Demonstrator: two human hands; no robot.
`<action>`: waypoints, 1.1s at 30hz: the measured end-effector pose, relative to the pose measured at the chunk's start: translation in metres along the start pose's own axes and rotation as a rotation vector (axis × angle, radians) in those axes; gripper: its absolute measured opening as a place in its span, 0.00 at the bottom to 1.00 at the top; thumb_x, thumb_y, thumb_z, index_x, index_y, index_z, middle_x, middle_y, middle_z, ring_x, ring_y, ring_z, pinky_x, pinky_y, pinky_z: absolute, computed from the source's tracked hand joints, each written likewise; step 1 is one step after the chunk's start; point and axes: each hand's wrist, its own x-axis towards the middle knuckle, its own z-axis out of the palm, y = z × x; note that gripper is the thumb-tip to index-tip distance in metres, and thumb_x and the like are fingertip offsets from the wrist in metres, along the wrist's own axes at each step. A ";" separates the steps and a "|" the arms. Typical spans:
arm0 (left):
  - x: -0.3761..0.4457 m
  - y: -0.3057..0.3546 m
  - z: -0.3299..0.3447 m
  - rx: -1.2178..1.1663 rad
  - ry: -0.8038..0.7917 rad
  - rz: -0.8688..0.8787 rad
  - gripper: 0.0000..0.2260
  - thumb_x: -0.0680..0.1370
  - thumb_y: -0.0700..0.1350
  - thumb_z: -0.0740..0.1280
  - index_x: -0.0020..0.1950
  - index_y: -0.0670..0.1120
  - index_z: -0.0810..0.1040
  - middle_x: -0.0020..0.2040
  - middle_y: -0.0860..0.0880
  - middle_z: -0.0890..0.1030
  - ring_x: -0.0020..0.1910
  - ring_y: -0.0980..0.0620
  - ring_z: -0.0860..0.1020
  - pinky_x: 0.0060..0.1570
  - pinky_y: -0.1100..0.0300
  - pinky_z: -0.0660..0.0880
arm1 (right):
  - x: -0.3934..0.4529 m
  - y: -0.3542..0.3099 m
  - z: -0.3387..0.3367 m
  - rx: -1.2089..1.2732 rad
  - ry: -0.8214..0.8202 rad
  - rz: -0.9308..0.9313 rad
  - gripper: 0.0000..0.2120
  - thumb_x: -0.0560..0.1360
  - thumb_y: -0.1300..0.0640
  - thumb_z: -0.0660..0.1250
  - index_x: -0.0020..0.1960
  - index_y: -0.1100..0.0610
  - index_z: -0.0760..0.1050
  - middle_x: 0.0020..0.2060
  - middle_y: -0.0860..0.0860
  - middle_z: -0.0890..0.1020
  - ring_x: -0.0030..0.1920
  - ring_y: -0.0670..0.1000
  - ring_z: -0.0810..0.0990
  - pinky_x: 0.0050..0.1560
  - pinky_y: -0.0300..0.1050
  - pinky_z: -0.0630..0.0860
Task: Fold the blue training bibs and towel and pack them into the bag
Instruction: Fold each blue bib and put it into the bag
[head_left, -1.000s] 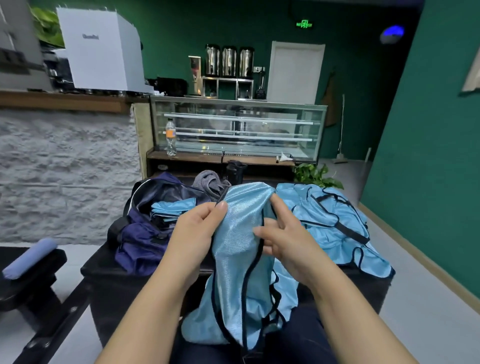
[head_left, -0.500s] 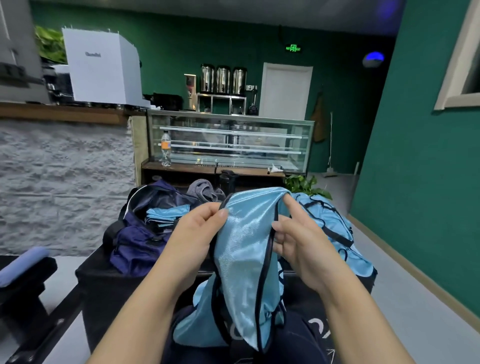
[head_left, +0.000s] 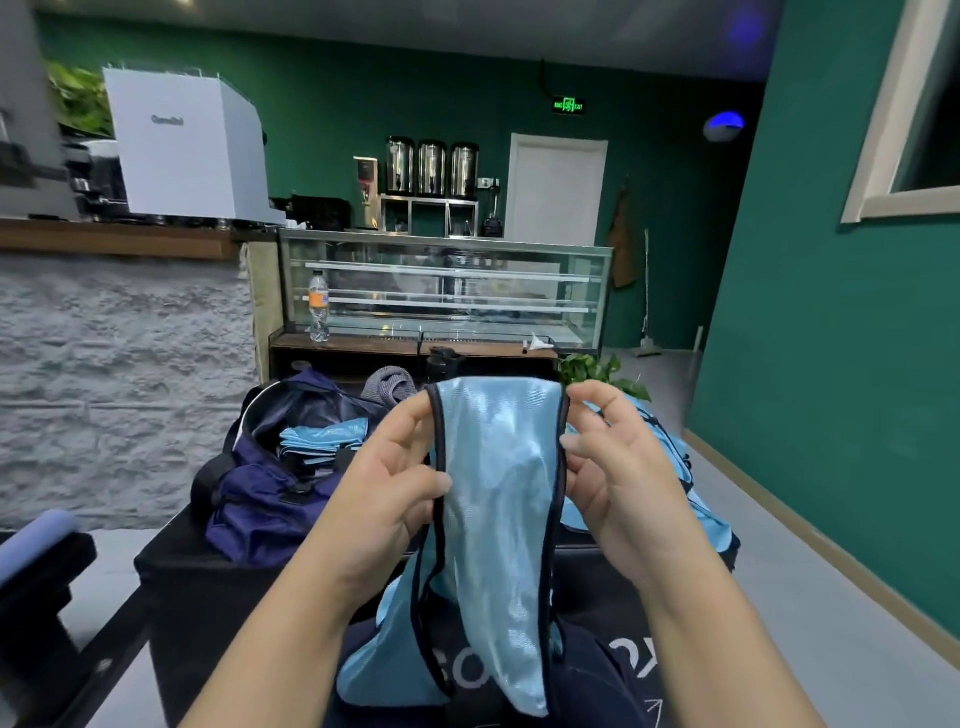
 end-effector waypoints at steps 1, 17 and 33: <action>0.000 0.000 -0.001 0.022 -0.021 -0.014 0.30 0.66 0.32 0.60 0.62 0.58 0.75 0.59 0.54 0.81 0.52 0.53 0.80 0.41 0.59 0.77 | 0.000 0.000 -0.001 0.002 -0.010 -0.015 0.17 0.71 0.69 0.60 0.55 0.54 0.71 0.51 0.48 0.83 0.41 0.49 0.79 0.36 0.40 0.76; 0.003 0.024 0.001 0.153 -0.047 -0.092 0.29 0.66 0.31 0.60 0.61 0.54 0.76 0.51 0.38 0.83 0.47 0.39 0.80 0.47 0.48 0.72 | -0.006 -0.011 0.002 -0.426 -0.068 0.007 0.20 0.75 0.69 0.66 0.54 0.45 0.79 0.51 0.42 0.82 0.37 0.36 0.77 0.39 0.28 0.71; -0.001 0.022 0.001 0.419 0.093 -0.051 0.12 0.75 0.32 0.64 0.48 0.47 0.81 0.44 0.42 0.83 0.42 0.51 0.77 0.45 0.61 0.74 | -0.010 -0.015 0.008 -0.434 0.016 -0.051 0.20 0.74 0.70 0.67 0.49 0.44 0.81 0.47 0.37 0.84 0.51 0.36 0.80 0.56 0.31 0.74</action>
